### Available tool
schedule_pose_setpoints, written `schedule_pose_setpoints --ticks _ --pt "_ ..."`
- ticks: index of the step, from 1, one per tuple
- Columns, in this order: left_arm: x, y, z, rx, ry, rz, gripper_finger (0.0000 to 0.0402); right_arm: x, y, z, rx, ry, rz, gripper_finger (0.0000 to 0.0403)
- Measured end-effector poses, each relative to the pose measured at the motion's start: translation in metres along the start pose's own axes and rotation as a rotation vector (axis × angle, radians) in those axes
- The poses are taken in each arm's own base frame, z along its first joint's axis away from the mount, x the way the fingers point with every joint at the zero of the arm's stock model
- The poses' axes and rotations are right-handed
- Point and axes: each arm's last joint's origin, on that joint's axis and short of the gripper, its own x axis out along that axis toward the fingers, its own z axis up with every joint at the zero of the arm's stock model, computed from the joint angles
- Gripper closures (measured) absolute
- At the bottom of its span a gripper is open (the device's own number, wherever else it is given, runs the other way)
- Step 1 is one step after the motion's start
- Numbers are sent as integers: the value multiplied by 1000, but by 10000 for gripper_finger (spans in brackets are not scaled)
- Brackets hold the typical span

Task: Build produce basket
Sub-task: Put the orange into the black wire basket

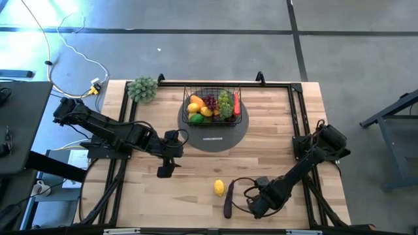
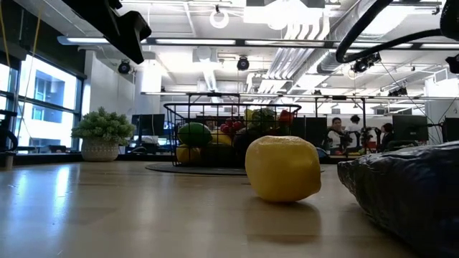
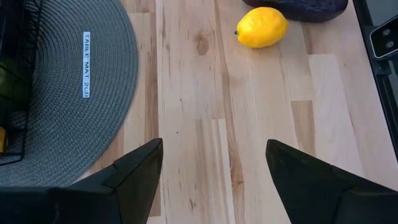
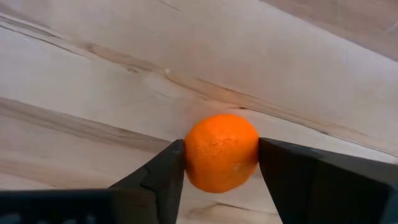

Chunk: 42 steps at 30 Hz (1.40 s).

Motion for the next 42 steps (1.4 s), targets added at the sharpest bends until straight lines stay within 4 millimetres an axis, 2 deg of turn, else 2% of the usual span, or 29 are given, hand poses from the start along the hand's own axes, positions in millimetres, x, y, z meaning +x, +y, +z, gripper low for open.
schedule_pose_setpoints --ticks 7,10,22,30,34,42 --pt "0 4 1 -13 0 14 129 1 -1 -1 1 48 -24 308" --pt "0 6 1 -19 0 18 129 1 -1 -1 1 45 -28 324" --pt "-4 7 -1 -19 7 16 129 -9 7 -5 -35 -10 23 327" --pt "-22 10 -5 -21 -20 44 129 -27 21 -5 -61 -89 117 330" --pt "-34 14 -8 -28 -40 64 129 -40 26 2 -76 -149 159 330" --pt "-54 28 -14 -73 -77 118 129 -67 32 32 -106 -253 237 332"
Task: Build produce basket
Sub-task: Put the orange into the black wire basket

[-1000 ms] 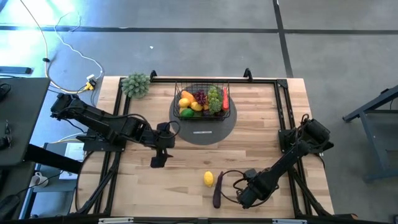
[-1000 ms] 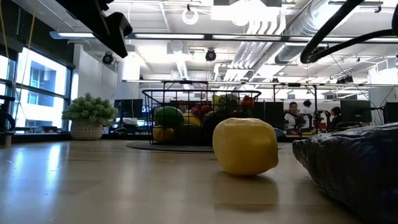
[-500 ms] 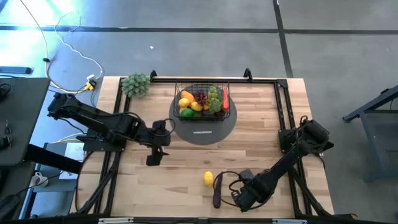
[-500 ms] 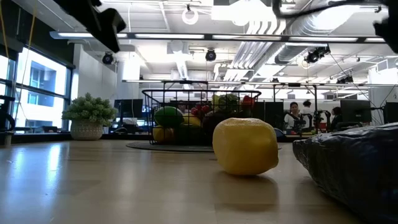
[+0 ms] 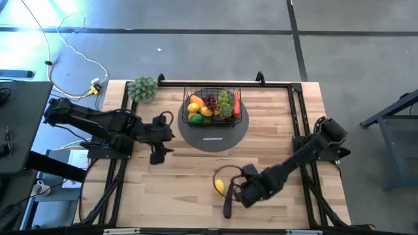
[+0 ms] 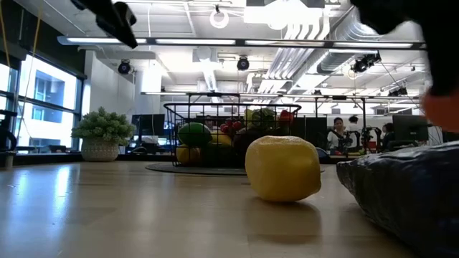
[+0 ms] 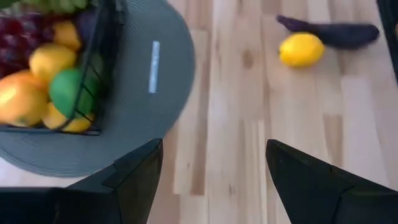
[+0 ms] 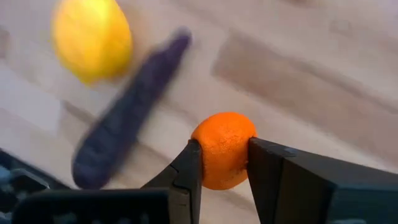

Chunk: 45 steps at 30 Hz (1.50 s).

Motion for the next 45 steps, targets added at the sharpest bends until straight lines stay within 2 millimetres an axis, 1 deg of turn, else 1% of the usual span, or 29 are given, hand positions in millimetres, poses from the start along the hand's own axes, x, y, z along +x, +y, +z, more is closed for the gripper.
schedule_pose_setpoints --ticks 7,9,16,25,32,36,40,43,45 --pt "-10 19 -2 -2 -18 61 129 -19 3 46 -1 -91 73 332" --pt "-11 25 1 -16 -46 77 129 -26 2 60 4 -126 93 332" --pt "-12 45 2 -79 -51 149 129 -44 4 111 3 -273 204 332" --pt "-12 66 6 -112 -87 220 129 -52 10 181 -29 -440 350 332" --pt "-13 74 11 -145 -136 238 129 -63 7 232 -92 -622 433 332" --pt "-13 75 11 -150 -139 242 129 -69 0 256 -145 -716 427 332" --pt "-13 77 11 -157 -138 248 129 -71 -6 275 -216 -794 396 332" --pt "-13 78 11 -161 -138 263 129 -66 -9 286 -275 -818 362 332" --pt "-13 79 11 -167 -140 293 129 -58 -11 293 -315 -806 327 332"
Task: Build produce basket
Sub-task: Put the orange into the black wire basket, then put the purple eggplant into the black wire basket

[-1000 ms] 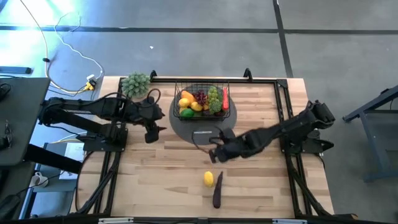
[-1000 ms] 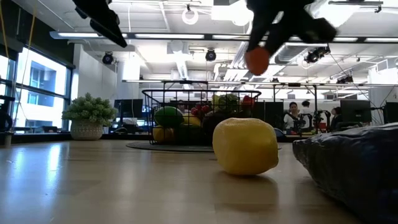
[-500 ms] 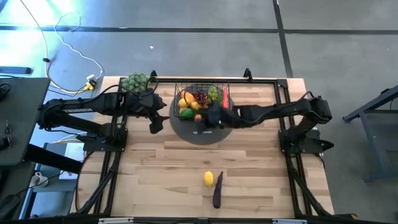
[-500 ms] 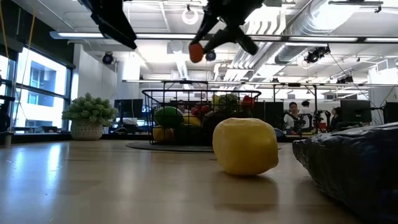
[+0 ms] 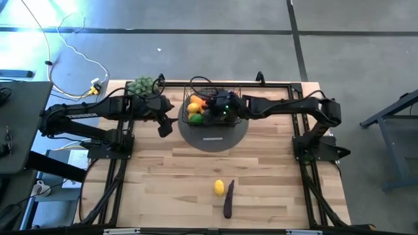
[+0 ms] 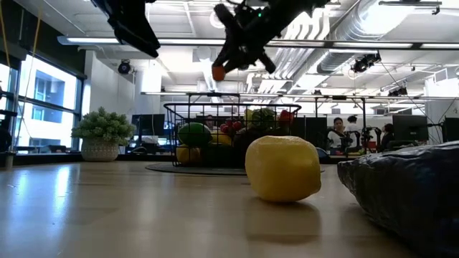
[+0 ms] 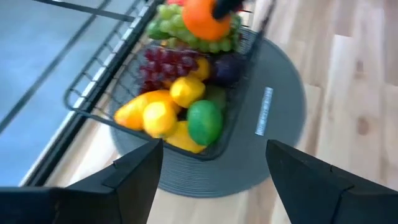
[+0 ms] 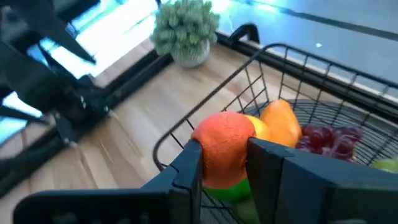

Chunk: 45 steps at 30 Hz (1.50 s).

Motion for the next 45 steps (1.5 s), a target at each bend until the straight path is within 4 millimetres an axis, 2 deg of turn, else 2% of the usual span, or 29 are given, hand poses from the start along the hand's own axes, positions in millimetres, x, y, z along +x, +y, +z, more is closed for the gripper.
schedule_pose_setpoints --ticks 7,13,23,28,31,39,42,45 --pt "0 3 1 -25 -12 87 129 36 -18 -16 -84 119 14 332" --pt "0 3 1 -49 -16 112 129 55 -32 -27 -81 213 26 332" --pt "0 3 1 -133 -19 107 129 63 -48 -36 -41 326 9 331" --pt "0 1 0 -141 -9 42 129 64 -52 -35 18 355 18 326" --pt "0 1 0 -141 -6 29 129 64 -53 -35 52 367 30 300" --pt "0 -1 0 -148 1 -17 127 64 -53 -34 152 382 36 187" --pt "0 -1 -1 -147 11 -23 122 63 -53 -34 189 384 34 165" --pt "0 -1 -3 -160 36 -41 115 62 -51 -33 209 392 29 159"
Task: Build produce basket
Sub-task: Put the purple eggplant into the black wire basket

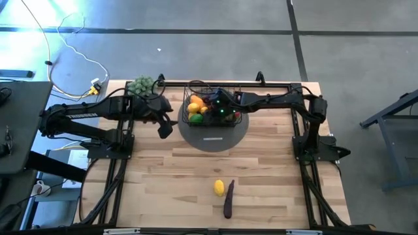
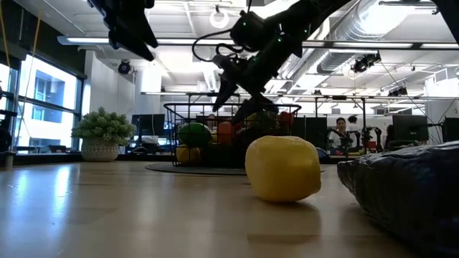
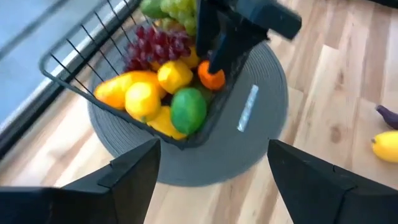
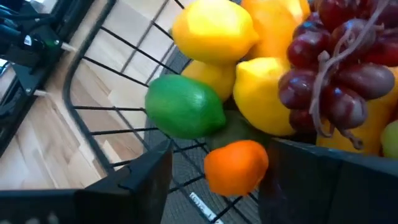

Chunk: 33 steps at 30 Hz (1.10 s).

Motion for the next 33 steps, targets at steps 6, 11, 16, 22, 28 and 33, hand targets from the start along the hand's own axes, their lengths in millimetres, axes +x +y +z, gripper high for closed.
schedule_pose_setpoints --ticks 6,11,16,22,28,33 --pt "0 0 -5 25 53 -20 100 -12 23 7 -28 -46 -21 158" --pt "0 0 -8 39 86 -34 96 -27 43 9 -51 -55 -89 158" --pt "-1 0 -14 84 158 -83 96 -39 64 1 -6 -40 -106 158" --pt "-2 1 -18 149 207 -80 97 -44 86 -22 141 15 -99 158" --pt "-2 2 -18 212 205 -86 97 -49 112 -63 301 120 -93 158" --pt "-2 2 -18 244 199 -82 97 -57 134 -99 418 189 -88 158"
